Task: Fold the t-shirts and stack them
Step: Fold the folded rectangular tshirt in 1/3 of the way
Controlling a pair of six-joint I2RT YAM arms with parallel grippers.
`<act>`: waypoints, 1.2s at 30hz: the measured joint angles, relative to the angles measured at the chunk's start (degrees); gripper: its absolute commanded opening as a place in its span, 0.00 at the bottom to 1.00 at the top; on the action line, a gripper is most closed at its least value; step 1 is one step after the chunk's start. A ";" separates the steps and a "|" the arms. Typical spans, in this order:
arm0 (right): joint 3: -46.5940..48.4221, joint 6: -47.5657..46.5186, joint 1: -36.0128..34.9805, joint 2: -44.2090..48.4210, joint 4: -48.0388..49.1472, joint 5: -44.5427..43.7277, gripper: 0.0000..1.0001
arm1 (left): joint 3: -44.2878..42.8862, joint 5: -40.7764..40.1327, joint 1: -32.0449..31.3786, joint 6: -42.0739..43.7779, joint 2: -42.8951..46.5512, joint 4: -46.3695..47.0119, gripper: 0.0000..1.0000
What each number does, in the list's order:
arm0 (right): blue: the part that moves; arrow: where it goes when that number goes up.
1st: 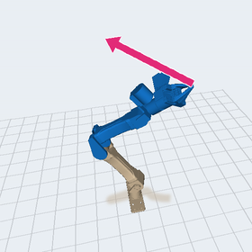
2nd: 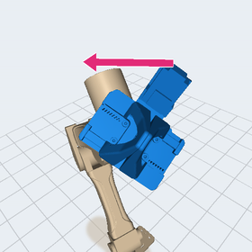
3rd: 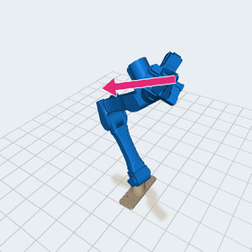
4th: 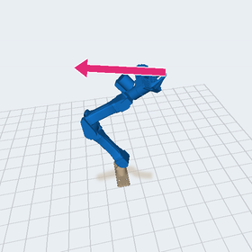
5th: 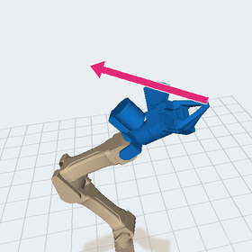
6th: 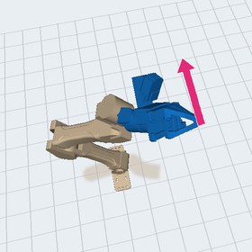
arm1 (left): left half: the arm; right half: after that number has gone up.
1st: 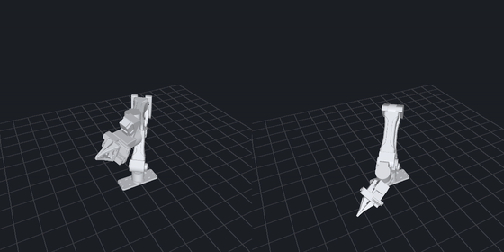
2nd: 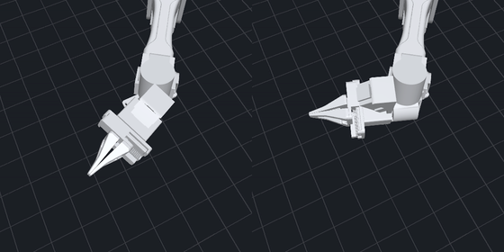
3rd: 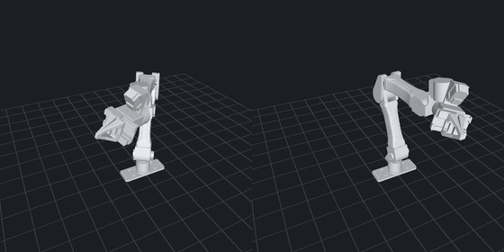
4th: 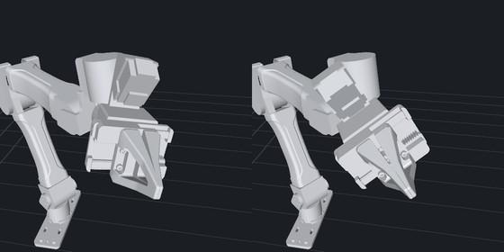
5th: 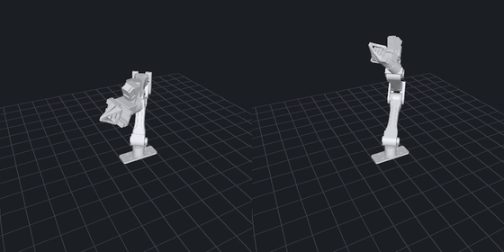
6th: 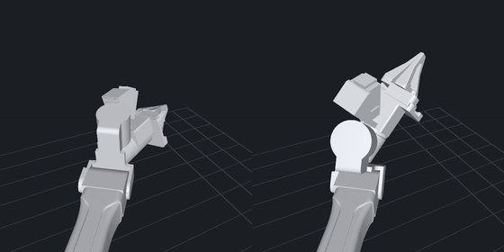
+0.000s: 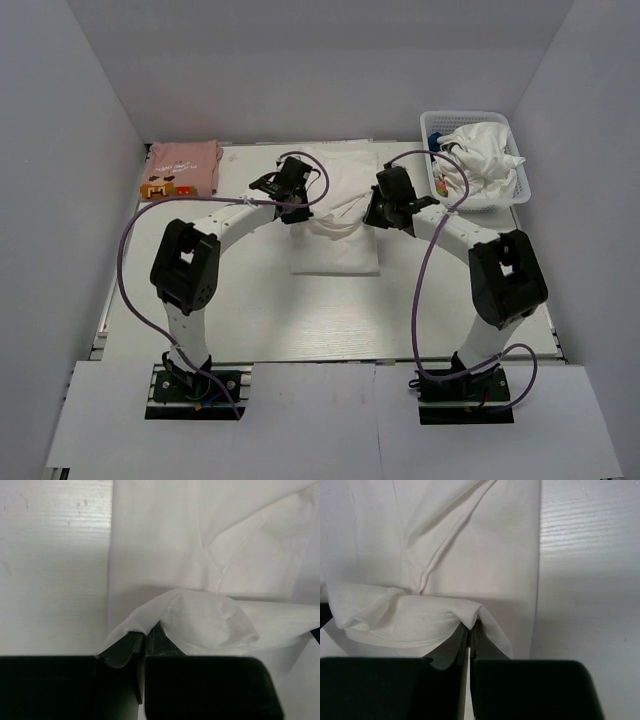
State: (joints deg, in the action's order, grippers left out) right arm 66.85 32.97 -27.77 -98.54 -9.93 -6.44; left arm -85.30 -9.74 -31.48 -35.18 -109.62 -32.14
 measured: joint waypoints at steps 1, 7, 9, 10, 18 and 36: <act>0.83 -0.24 0.52 -1.51 0.76 0.70 0.00 | -0.61 0.13 0.37 0.37 -0.79 0.63 0.10; 4.87 -0.31 2.67 -9.31 3.10 2.14 0.00 | -2.97 2.10 2.12 3.28 -5.64 3.80 0.10; 5.01 -0.13 3.23 -10.58 4.17 2.12 0.00 | -2.75 3.37 2.40 4.72 -6.71 6.27 0.11; 5.01 0.00 3.48 -10.97 4.52 2.10 0.00 | -2.49 4.09 2.56 5.33 -6.97 7.69 0.11; 5.46 1.14 4.94 -12.28 8.79 3.67 0.00 | -1.81 7.41 3.10 8.28 -7.08 15.10 0.10; -0.04 0.96 4.98 -0.72 10.82 3.39 0.00 | 5.38 10.58 3.10 9.29 1.31 21.20 0.13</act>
State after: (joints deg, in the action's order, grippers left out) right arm 66.81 33.93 -22.79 -99.26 0.89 -3.05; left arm -79.92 0.84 -28.38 -25.89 -108.31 -10.94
